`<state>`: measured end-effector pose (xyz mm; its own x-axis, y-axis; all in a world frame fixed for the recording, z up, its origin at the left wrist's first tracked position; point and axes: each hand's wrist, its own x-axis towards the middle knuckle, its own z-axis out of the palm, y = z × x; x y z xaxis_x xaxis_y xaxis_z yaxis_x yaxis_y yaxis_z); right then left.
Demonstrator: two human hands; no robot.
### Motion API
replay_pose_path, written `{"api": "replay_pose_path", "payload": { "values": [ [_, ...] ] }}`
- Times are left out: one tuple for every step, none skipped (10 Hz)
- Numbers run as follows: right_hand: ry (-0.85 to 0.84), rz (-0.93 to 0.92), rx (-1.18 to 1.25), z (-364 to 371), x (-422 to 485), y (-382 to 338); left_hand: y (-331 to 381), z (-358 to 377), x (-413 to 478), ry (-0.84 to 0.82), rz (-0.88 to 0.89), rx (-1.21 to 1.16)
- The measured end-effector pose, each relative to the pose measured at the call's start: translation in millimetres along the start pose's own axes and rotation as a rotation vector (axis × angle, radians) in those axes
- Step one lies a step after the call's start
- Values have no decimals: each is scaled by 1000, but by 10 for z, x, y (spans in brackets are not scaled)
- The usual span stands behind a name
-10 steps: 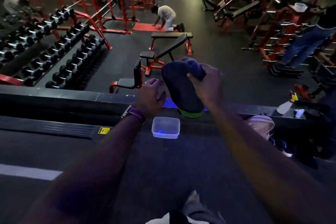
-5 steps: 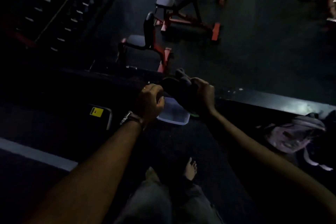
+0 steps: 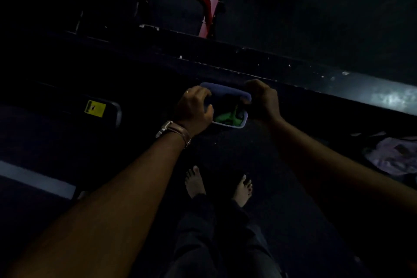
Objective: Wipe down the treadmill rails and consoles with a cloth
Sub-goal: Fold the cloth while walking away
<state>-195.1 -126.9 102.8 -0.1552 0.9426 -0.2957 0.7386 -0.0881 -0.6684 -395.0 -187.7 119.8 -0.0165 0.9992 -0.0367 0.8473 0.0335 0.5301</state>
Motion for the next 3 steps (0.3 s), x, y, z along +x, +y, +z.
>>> {"api": "replay_pose_path", "payload": {
  "values": [
    [48,-43,-11,-63,4,-58,16,-61,66,3,-4,-4],
    [60,-69,33,-281,-13,-301,112,-305,215,24,31,-11],
    [91,-103,58,-509,-6,-535,251,-570,372,28,55,-16]
  ]
}}
